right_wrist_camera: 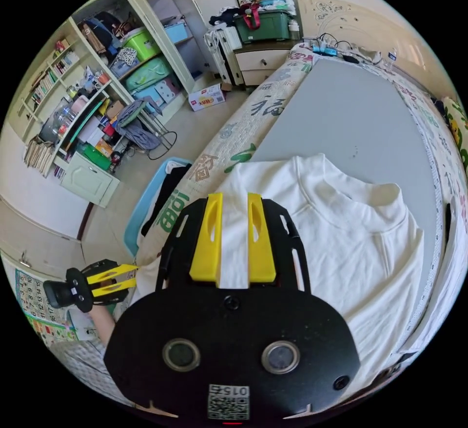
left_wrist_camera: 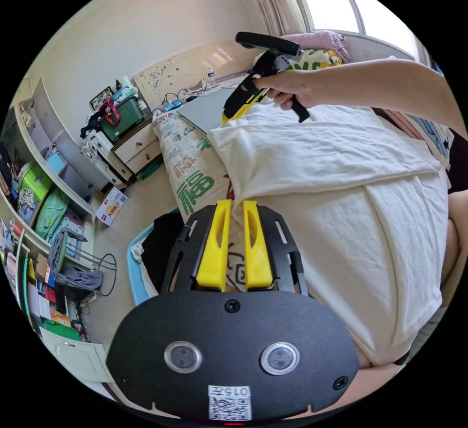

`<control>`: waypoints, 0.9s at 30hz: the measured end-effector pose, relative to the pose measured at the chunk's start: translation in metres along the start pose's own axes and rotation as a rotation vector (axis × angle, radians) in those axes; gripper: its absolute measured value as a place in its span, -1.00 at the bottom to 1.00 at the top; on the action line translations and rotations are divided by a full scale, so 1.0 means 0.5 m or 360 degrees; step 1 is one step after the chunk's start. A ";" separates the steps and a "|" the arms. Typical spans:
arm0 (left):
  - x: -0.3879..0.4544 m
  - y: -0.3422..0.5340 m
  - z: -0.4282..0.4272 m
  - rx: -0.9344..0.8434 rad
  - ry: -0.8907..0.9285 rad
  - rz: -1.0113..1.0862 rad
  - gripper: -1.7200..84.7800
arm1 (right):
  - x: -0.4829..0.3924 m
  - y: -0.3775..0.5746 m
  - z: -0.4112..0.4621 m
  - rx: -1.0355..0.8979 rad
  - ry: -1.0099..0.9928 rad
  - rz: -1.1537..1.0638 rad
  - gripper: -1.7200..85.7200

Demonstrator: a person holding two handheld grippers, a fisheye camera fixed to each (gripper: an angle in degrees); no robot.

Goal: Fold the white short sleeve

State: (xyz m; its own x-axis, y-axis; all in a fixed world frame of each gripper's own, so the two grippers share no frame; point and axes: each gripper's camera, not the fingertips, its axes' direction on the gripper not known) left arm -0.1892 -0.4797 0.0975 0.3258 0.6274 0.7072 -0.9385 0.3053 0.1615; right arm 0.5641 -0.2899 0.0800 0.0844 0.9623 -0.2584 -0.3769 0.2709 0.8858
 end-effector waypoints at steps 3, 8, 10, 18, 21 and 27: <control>0.007 0.000 0.009 -0.0063 -0.0020 0.0038 -0.94 | -0.042 -0.021 0.067 -0.0168 0.0175 -0.0097 -0.86; 0.015 0.001 0.009 -0.0085 0.0006 0.0089 -0.94 | -0.097 -0.029 0.097 -0.0074 0.0420 -0.0127 -0.95; 0.013 0.001 0.011 -0.0096 0.0012 0.0079 -0.94 | -0.104 -0.026 0.109 -0.0062 0.0442 -0.0132 -0.95; -0.025 0.012 -0.022 0.0035 0.0041 -0.0075 -0.90 | -0.139 0.142 -0.019 -0.0082 0.0079 -0.0302 -0.85; -0.013 0.015 -0.050 0.0204 0.0053 -0.0003 -0.87 | -0.215 0.343 -0.128 -0.0047 0.0221 -0.0619 -0.83; -0.004 -0.008 -0.015 0.0103 0.0080 0.0063 -0.85 | -0.261 0.795 -0.285 0.0277 0.0323 -0.0596 -0.81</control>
State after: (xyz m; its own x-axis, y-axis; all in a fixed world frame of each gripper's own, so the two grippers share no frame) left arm -0.1854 -0.4765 0.0905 0.2922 0.6739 0.6786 -0.9556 0.2339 0.1792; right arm 0.2717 -0.3113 0.4107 -0.0038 0.7781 -0.6282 -0.1929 0.6158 0.7639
